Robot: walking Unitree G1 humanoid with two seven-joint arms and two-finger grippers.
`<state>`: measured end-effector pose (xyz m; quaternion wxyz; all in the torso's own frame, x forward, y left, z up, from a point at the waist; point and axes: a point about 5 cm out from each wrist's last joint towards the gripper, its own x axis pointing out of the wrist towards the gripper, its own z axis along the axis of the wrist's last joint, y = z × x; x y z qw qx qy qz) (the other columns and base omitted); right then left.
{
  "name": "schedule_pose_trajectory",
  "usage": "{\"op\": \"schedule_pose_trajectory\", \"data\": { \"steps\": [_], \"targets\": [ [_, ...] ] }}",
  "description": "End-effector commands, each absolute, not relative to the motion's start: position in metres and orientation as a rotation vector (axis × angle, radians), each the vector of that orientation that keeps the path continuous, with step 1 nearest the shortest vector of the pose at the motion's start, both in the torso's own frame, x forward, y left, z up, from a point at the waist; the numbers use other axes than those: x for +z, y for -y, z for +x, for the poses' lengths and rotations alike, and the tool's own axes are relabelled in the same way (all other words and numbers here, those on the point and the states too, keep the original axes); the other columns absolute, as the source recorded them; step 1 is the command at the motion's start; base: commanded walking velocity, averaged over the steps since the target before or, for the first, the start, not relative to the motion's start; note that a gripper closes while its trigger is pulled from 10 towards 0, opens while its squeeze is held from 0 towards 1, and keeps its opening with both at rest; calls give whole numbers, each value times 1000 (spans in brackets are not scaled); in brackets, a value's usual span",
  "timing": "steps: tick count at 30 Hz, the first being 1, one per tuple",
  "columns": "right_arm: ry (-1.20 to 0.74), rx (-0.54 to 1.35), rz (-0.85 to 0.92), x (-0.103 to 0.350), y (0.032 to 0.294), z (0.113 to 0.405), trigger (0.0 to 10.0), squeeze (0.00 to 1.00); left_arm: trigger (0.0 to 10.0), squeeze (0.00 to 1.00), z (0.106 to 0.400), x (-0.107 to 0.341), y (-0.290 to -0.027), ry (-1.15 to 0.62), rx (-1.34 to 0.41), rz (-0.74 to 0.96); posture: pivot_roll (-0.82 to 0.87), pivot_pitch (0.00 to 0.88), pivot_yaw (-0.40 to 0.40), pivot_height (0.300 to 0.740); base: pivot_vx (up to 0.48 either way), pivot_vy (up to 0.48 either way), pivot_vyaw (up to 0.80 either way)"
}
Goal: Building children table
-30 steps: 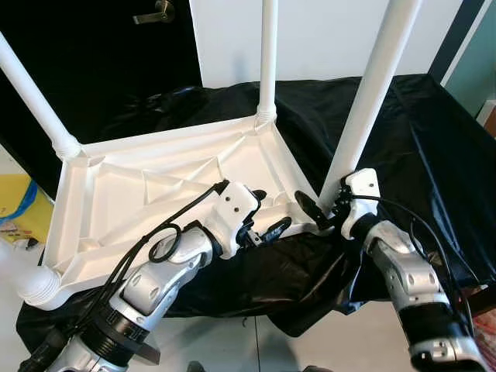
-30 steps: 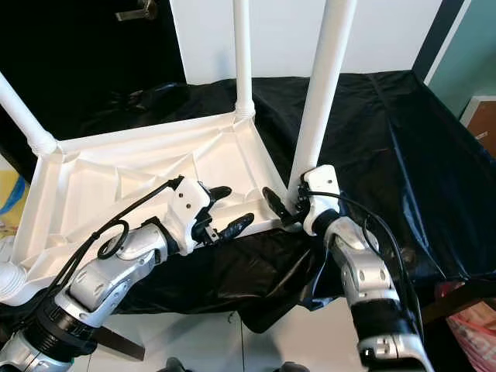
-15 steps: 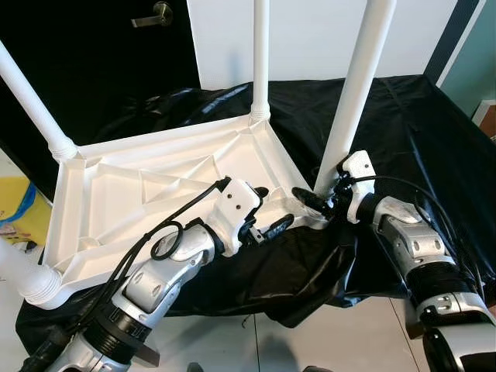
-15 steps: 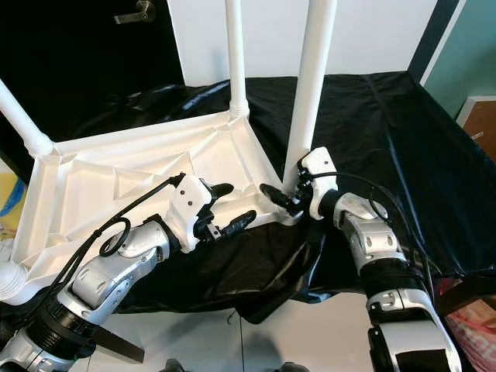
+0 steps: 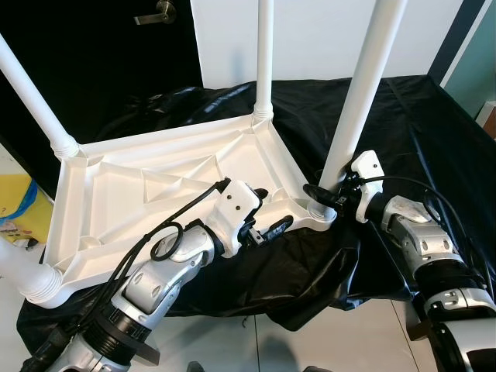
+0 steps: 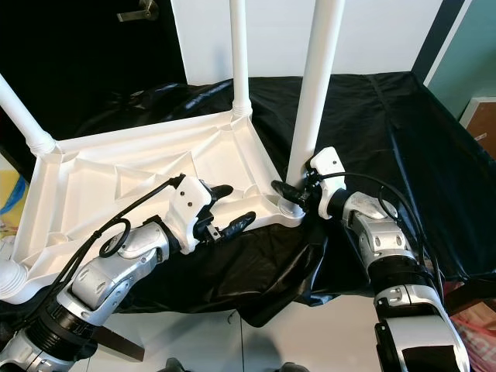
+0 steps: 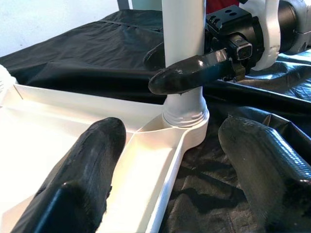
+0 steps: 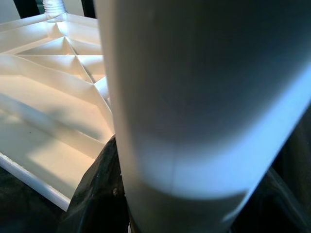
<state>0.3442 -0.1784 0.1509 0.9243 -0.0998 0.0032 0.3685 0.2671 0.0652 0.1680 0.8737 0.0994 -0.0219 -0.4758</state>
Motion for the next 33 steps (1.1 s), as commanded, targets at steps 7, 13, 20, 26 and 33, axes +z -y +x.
{"op": "schedule_pose_trajectory", "data": {
  "steps": [7, 13, 20, 26, 33],
  "targets": [
    [-40, 531, -131, 131, 170, 339, 10000, 0, 10000, 0, 257, 165, -60, 21, -1152, 204, -38, 52, -4, 740, 0, 0, 0],
    [-43, 354, -57, 124, 150, 335, 10000, 0, 10000, 0, 256, 164, -59, 20, -1158, 202, -39, 48, -4, 740, 0, 0, 0],
    [-37, 20, -5, 119, 130, 323, 10000, 0, 10000, 0, 255, 164, -57, 19, -1167, 203, -39, 45, -4, 740, 0, 0, 0],
    [-54, -76, 48, 115, 113, 310, 10000, 0, 10000, 0, 255, 165, -57, 24, -1165, 199, -34, 40, -10, 740, 0, 0, 0],
    [-32, -58, 43, 121, 112, 311, 10000, 0, 10000, 0, 256, 164, -56, 23, -1168, 199, -32, 37, -10, 740, 0, 0, 0]
  ]
}}
